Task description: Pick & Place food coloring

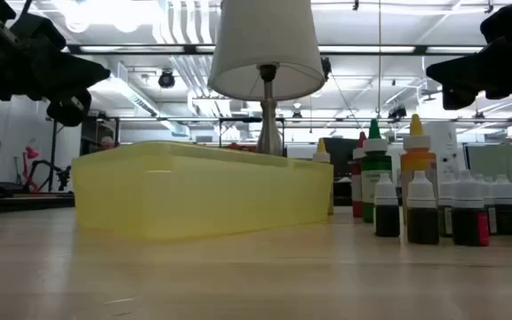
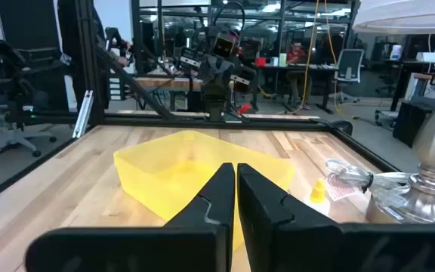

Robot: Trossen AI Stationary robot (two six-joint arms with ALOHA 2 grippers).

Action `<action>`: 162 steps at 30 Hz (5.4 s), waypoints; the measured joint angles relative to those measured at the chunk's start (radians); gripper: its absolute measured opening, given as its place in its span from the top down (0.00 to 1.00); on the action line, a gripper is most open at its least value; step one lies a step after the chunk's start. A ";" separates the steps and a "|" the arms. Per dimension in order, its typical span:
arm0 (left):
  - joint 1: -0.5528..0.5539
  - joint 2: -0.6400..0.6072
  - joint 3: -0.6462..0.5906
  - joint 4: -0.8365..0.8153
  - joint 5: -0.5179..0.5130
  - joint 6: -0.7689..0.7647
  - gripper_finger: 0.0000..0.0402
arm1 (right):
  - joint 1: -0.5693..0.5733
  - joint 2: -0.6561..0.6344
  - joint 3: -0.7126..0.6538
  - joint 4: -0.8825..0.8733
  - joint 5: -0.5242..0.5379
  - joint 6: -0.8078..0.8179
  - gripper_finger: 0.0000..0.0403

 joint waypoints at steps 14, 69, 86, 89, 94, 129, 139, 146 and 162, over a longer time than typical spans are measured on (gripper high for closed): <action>0.000 0.000 0.000 0.000 0.000 0.000 1.00 | 0.000 0.000 0.000 0.000 0.000 0.000 0.98; 0.000 0.000 0.000 0.000 0.000 0.000 1.00 | 0.000 0.000 0.000 0.001 0.007 -0.181 0.98; 0.000 0.000 0.000 0.008 -0.001 -0.048 1.00 | 0.001 0.000 0.000 0.202 0.007 0.129 0.98; 0.000 0.000 0.000 0.023 -0.002 -0.134 1.00 | 0.001 0.000 0.000 0.260 0.007 0.137 0.98; 0.000 0.000 0.000 0.083 -0.002 -0.275 1.00 | 0.001 0.000 0.000 0.369 0.008 0.168 0.98; 0.000 0.132 0.143 0.364 -0.085 -0.317 1.00 | 0.000 0.136 0.282 0.227 0.114 0.446 0.98; 0.000 0.316 0.363 0.107 -0.084 -0.253 1.00 | 0.000 0.355 0.584 -0.136 0.114 0.415 0.98; 0.000 0.452 0.561 -0.119 -0.084 -0.143 1.00 | 0.000 0.491 0.726 -0.285 0.114 0.276 0.98; 0.000 0.626 0.655 -0.164 -0.083 -0.100 1.00 | 0.000 0.655 0.775 -0.310 0.140 0.364 0.98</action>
